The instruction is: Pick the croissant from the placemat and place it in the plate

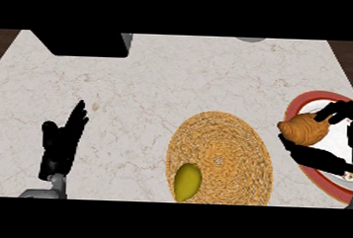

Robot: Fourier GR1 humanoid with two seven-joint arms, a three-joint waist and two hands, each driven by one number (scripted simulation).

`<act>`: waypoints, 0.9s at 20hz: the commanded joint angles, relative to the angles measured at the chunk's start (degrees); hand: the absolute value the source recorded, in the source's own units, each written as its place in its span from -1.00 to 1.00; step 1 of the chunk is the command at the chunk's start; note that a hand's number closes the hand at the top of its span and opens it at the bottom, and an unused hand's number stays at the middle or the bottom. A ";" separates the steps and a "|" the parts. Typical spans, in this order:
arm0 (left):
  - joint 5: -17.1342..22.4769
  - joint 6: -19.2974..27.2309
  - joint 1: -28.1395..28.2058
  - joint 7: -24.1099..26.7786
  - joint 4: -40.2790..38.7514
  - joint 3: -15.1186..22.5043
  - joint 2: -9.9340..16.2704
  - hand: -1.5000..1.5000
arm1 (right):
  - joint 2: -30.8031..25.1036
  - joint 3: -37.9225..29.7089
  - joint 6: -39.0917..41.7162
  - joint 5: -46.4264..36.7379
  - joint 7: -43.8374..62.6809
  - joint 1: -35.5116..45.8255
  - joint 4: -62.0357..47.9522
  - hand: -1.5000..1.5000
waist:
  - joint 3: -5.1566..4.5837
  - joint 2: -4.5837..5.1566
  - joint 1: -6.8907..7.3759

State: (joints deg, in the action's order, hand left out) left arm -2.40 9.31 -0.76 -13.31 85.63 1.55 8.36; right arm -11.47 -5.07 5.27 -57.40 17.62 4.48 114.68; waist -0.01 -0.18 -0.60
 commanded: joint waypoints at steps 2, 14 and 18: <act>-1.89 1.40 -2.76 1.11 -4.39 0.57 -2.11 0.00 | -1.81 -8.45 0.06 3.67 1.83 1.94 -1.63 1.00 | 0.01 0.20 0.38; -0.87 -1.67 -0.06 0.67 -0.17 -1.19 -0.57 0.00 | -12.30 -19.49 -4.29 8.78 -11.58 6.73 -28.83 1.00 | 0.04 0.23 0.88; -3.12 0.43 -1.58 -0.26 -1.86 0.65 -2.99 0.00 | -13.90 -16.89 2.28 8.49 -7.73 10.95 -33.79 1.00 | 0.02 0.25 0.88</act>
State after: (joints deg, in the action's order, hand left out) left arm -4.13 8.48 -1.98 -12.81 84.33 1.24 6.66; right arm -22.57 -21.76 3.17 -49.89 9.39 12.89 86.17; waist 0.02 0.06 0.27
